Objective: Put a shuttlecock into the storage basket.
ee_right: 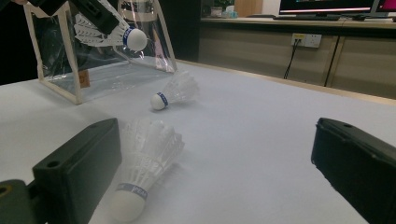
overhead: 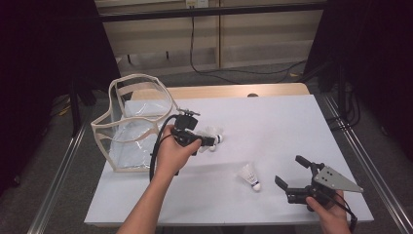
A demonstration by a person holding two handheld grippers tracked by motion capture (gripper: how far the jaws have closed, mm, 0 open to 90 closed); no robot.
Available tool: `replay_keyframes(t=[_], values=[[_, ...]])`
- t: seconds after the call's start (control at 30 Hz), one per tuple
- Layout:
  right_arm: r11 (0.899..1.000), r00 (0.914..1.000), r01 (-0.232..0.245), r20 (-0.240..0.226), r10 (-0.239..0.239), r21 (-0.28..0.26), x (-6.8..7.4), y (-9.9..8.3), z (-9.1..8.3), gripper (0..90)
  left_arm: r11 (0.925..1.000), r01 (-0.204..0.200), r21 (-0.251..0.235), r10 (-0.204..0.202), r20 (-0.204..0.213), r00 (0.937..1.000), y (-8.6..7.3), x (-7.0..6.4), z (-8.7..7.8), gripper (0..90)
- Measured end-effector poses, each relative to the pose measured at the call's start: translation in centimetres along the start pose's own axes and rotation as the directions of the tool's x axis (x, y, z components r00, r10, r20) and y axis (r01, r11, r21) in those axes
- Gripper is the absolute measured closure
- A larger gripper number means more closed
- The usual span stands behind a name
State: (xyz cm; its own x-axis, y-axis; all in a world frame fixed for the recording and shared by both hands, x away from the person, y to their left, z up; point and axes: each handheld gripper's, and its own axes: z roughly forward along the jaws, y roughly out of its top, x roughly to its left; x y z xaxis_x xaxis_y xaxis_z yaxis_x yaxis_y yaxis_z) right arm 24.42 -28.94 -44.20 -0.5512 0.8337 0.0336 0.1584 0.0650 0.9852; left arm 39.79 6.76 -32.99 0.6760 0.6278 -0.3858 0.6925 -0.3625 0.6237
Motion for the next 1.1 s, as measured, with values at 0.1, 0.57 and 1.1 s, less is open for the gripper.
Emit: replay_keyframes(t=[0.1,0.57,1.1], values=[[1.000,1.0000,0.002,-0.001,-0.002,-0.004,0.0,0.0,0.0,1.3,1.0000,0.002,-0.004,-0.002,-0.007,1.0000,0.3,-0.1,-0.3,89.4],[1.000,1.0000,-0.001,0.003,0.001,-0.004,0.0,0.0,0.0,1.2,0.9997,0.010,-0.024,-0.011,-0.009,0.9999,1.4,-0.4,-1.2,89.5],[1.000,1.0000,-0.001,-0.001,0.001,-0.003,0.0,0.0,0.0,1.2,0.9996,0.014,-0.023,-0.014,-0.020,0.9997,2.3,-0.4,-1.5,89.6]])
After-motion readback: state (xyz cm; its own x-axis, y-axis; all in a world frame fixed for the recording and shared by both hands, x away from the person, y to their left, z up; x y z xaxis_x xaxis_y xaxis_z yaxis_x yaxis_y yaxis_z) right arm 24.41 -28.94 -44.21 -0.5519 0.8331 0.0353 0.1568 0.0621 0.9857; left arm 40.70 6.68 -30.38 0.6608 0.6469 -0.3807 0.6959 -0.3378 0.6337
